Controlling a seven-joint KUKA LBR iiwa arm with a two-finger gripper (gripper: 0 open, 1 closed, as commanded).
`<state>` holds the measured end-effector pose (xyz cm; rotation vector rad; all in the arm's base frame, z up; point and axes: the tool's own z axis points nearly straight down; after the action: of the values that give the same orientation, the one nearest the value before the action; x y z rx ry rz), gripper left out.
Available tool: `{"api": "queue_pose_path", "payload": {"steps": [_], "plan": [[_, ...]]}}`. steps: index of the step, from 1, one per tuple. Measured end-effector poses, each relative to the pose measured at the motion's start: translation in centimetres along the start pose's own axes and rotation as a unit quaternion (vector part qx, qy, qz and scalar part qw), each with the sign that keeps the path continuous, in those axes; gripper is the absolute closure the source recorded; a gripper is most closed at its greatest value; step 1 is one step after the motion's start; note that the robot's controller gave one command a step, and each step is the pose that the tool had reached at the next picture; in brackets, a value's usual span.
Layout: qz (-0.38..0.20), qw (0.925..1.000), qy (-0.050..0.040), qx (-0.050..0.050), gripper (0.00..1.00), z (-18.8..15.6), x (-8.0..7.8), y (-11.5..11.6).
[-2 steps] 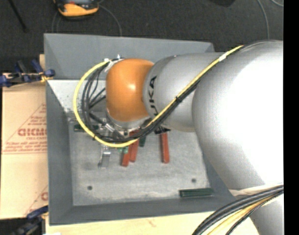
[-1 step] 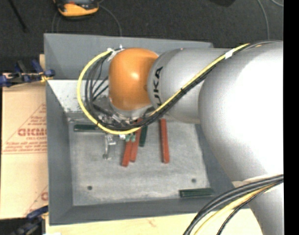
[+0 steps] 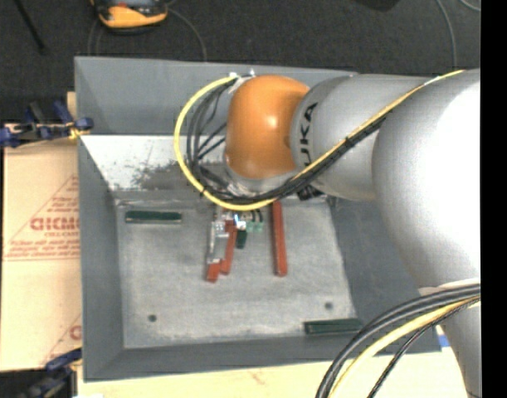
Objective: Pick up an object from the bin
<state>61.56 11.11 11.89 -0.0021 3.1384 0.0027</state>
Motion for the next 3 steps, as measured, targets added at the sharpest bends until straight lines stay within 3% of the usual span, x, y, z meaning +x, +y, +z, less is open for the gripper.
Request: {"api": "queue_pose_path", "payload": {"steps": [1, 2, 3], "plan": [[0.012, 0.9999, -0.0009, 0.002, 0.00, 0.7, -0.6, -2.7], [0.018, 0.9998, -0.0013, 0.000, 0.00, 0.6, -1.6, -2.8], [-0.196, 0.9807, -0.0024, 0.000, 1.00, 4.4, -1.4, -3.0]]}}
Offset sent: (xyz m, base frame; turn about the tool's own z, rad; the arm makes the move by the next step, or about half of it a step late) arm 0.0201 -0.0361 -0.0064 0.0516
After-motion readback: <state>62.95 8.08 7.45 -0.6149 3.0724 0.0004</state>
